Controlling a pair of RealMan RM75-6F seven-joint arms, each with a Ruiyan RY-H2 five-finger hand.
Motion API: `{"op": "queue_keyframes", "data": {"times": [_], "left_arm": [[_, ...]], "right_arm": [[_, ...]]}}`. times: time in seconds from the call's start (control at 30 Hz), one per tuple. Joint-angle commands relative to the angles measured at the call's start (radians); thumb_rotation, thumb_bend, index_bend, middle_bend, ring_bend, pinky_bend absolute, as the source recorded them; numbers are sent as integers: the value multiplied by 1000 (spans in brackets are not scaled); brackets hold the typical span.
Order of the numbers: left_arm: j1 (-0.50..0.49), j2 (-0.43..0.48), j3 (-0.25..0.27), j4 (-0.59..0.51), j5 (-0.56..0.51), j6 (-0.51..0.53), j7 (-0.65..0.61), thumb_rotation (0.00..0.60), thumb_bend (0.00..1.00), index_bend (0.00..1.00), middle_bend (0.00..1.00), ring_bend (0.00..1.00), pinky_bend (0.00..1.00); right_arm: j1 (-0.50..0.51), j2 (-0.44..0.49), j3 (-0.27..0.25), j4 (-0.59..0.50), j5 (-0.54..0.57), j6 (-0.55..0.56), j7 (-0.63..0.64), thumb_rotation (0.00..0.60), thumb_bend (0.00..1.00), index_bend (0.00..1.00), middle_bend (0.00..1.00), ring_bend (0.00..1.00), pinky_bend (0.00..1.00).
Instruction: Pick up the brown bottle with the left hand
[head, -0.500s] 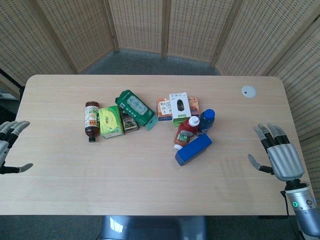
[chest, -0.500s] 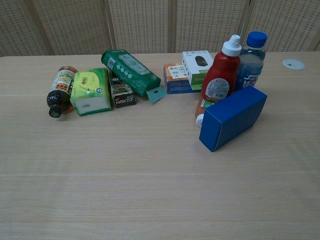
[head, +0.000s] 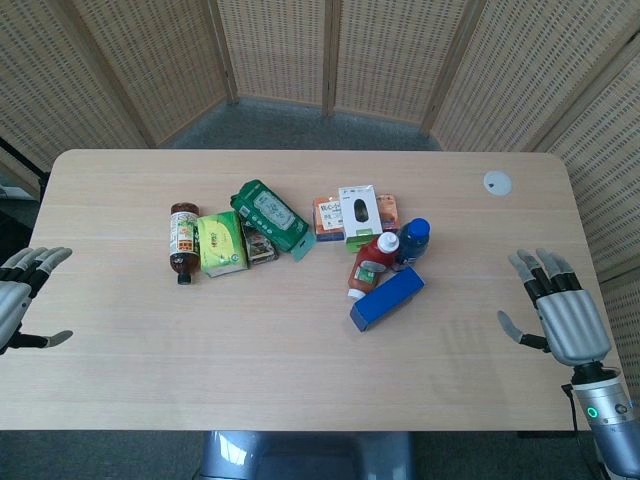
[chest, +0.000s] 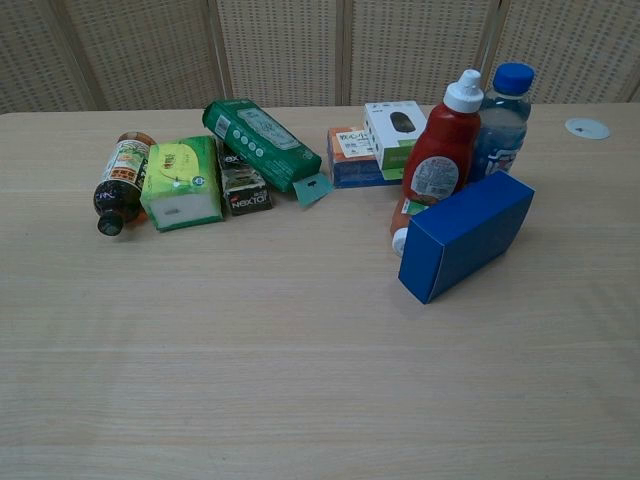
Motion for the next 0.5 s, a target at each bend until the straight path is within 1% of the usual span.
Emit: {"op": "queue_keyframes", "data": {"times": [0.03,0.1,0.13,0.17,0.23,0.3,0.4,0.5], "left_arm": [[-55,40,-4,-32,-32,-106,19,600,34,127,103,0,0],[-89,53,-7,-42,-57,-175,35,590,33,123,145,8,0],[-103,54,-9,-42,-69,-204,47,566,34,120,188,41,0],[-118,54,-10,-42,-85,-234,60,528,34,114,226,85,0],[-153,47,-15,-36,-131,-304,90,447,35,106,252,145,0],[-186,32,-21,-25,-178,-362,120,386,35,101,244,149,0],[-227,-3,-30,1,-229,-419,154,346,34,80,241,148,0],[-268,-42,-35,34,-281,-474,193,323,35,52,245,148,0]], "right_arm": [[-3,0,-2,-1,0,3,1,22,387,0,0,0,0],[-6,2,-2,-2,0,5,0,24,386,0,0,0,0],[-7,3,-2,-4,1,6,-1,22,387,0,0,0,0],[-8,4,-2,-5,2,7,-2,22,387,0,0,0,0],[-9,8,0,-9,4,8,-6,23,385,0,0,0,0],[-9,14,1,-15,5,7,-11,25,385,0,0,0,0],[-10,20,3,-24,9,4,-18,26,385,0,0,0,0],[-11,24,4,-31,14,4,-24,25,385,0,0,0,0]]}}
